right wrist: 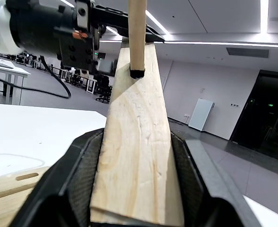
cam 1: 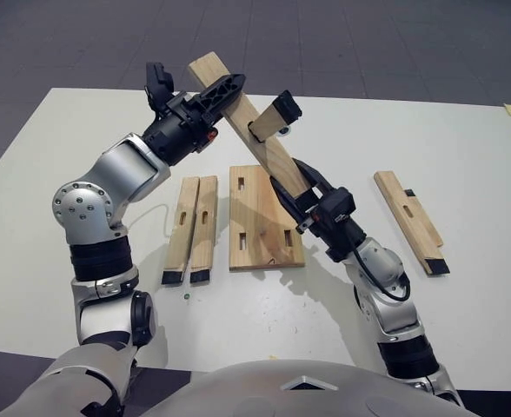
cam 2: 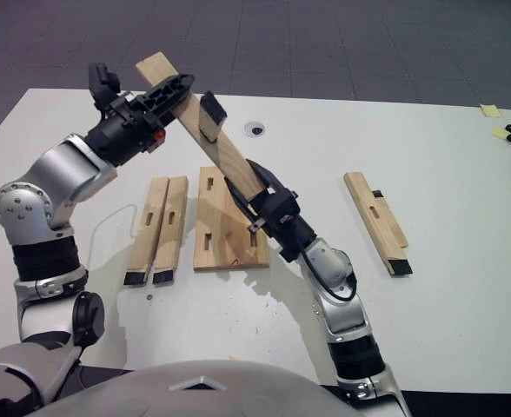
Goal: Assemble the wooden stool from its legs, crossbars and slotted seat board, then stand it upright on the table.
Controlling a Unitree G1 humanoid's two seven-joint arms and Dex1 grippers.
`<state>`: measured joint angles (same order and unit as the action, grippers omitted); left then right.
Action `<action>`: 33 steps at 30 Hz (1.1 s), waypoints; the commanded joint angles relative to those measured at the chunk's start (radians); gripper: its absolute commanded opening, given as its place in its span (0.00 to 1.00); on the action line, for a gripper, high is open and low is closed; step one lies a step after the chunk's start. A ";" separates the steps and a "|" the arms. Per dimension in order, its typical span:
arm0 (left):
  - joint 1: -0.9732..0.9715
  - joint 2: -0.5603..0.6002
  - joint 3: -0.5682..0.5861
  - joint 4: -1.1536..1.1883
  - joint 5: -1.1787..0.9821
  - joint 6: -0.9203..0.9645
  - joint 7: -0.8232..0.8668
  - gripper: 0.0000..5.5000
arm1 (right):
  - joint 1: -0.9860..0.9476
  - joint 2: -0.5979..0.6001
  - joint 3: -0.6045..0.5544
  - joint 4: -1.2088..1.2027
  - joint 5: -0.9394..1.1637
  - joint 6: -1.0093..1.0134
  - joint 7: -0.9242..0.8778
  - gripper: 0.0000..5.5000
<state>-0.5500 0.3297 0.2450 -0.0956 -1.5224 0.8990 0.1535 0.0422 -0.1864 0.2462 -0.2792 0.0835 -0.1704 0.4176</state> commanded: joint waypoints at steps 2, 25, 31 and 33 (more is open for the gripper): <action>-0.012 0.031 -0.014 -0.028 0.103 -0.011 -0.066 0.26 | 0.005 0.005 -0.027 -0.031 0.052 0.032 -0.001 0.37; -0.186 -0.058 0.107 0.059 0.214 -0.248 0.003 0.19 | 0.020 -0.057 -0.144 0.022 0.043 0.126 -0.043 0.76; -0.117 0.045 0.142 -0.064 0.390 -0.294 -0.028 0.19 | 0.076 -0.222 -0.205 0.031 -0.029 0.289 0.008 0.94; -0.101 0.075 0.166 -0.073 0.387 -0.274 -0.048 0.19 | 0.111 -0.274 -0.205 0.020 -0.014 0.345 0.064 0.98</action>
<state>-0.6690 0.3691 0.3829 -0.1487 -1.1399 0.6107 0.1248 0.1152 -0.4104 0.0446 -0.2494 0.0608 0.1139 0.4284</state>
